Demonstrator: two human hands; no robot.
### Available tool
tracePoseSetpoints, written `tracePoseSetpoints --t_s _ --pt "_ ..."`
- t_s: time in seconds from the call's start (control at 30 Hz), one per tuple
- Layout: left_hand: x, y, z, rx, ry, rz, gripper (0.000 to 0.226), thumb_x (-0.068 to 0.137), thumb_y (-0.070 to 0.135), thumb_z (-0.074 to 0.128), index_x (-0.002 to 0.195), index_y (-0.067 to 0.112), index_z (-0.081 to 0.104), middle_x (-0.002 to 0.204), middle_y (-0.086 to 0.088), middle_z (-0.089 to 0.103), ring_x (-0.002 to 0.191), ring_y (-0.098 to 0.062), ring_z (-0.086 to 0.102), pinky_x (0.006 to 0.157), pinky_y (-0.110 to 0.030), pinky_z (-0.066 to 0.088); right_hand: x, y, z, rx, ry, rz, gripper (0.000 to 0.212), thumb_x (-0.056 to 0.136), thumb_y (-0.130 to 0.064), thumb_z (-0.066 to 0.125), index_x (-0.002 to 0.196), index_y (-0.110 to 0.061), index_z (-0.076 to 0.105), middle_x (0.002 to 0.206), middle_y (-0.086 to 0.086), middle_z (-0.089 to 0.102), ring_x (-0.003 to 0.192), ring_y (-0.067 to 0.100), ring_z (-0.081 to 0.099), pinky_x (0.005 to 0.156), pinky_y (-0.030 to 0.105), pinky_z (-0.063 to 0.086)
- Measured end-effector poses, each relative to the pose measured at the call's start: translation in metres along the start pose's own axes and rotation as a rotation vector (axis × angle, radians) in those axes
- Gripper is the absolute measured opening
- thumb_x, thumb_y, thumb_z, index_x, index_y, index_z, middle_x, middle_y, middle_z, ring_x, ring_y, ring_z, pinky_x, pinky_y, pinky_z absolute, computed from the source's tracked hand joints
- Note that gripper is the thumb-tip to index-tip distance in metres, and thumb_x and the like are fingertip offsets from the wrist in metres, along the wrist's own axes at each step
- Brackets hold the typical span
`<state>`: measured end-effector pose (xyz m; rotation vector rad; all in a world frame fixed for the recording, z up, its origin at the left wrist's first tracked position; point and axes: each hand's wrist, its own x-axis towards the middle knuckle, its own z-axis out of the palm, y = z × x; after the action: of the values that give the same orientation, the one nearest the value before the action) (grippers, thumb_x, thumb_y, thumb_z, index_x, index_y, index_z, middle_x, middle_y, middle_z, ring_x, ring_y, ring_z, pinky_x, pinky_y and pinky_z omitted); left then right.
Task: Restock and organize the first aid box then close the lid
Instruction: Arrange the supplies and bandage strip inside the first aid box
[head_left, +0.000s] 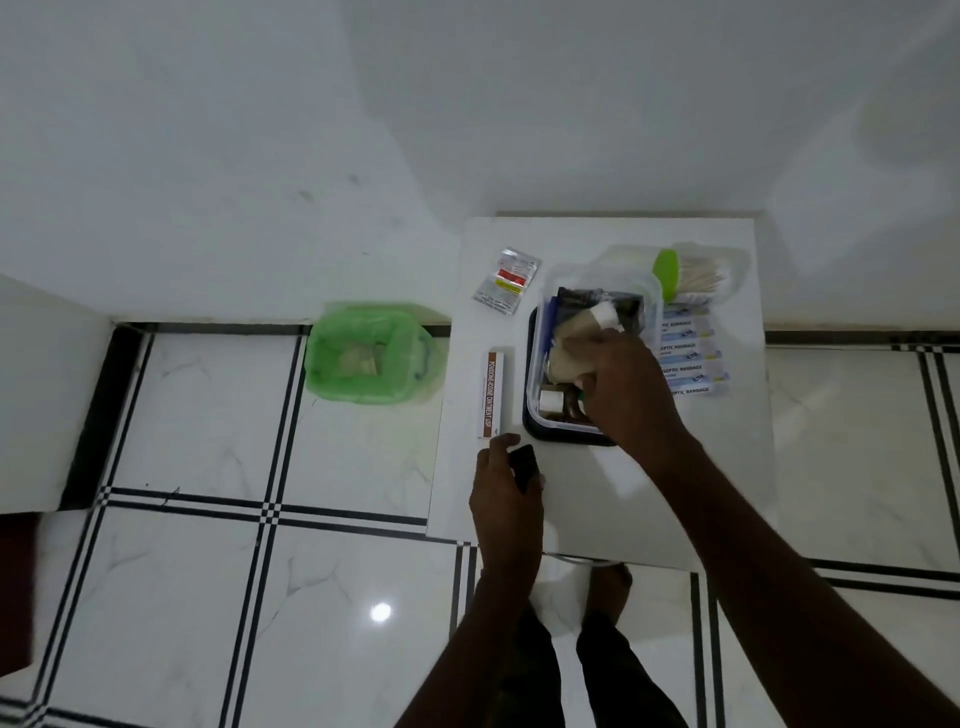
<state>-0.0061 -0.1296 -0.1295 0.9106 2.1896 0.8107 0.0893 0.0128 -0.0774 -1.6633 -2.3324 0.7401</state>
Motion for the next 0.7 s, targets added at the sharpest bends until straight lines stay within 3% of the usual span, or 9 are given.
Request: tracePoseSetpoints --t_s 0.17,0.33,0.43,0.53,0.7 --pt "0.007 0.03 -0.038 -0.1 0.145 0.078 0.031 0.082 0.011 0.072 0.108 0.027 0.067 0.094 0.01 0.074 0.08 -0.009 0.065 0.076 -0.027 0.055 0.003 0.003 0.001 -0.042 -0.081 -0.02 0.049 0.077 -0.009 0.069 0.126 -0.014 0.062 0.119 0.014 0.066 0.107 0.036 0.06 0.092 0.039 0.05" --pt "0.031 0.082 -0.065 -0.134 0.226 0.276 0.019 0.089 0.021 0.068 0.108 0.024 0.071 0.092 0.009 0.075 0.076 -0.01 0.064 0.067 -0.02 0.047 -0.012 0.0 -0.006 0.016 0.181 -0.035 0.038 0.075 0.0 0.07 0.113 -0.003 0.067 0.105 0.019 0.07 0.094 0.038 0.065 0.085 0.041 0.052" --pt "0.062 0.112 -0.055 0.09 0.129 0.42 0.022 0.093 0.014 0.06 0.112 0.02 0.071 0.087 -0.006 0.073 0.078 -0.024 0.061 0.064 -0.025 0.033 -0.025 0.008 -0.003 0.031 0.338 0.002 0.022 0.083 -0.003 0.061 0.103 -0.004 0.068 0.097 0.016 0.069 0.089 0.035 0.062 0.079 0.042 0.052" --pt "0.091 0.137 -0.035 0.272 -0.014 0.548 0.031 0.091 0.004 0.053 0.116 0.016 0.068 0.094 -0.011 0.074 0.084 -0.028 0.065 0.066 -0.026 0.036 -0.035 0.017 0.0 0.023 0.427 0.022 0.019 0.089 -0.008 0.055 0.102 -0.002 0.067 0.1 0.017 0.069 0.097 0.034 0.06 0.087 0.044 0.05" --pt "0.126 0.149 -0.011 0.651 -0.012 0.7 0.01 0.086 0.012 0.065 0.093 0.015 0.071 0.089 -0.005 0.065 0.069 -0.026 0.064 0.052 -0.029 0.039 -0.03 0.02 -0.003 -0.092 0.388 0.103 0.024 0.085 -0.011 0.061 0.107 -0.005 0.069 0.111 0.016 0.069 0.11 0.037 0.056 0.094 0.046 0.047"
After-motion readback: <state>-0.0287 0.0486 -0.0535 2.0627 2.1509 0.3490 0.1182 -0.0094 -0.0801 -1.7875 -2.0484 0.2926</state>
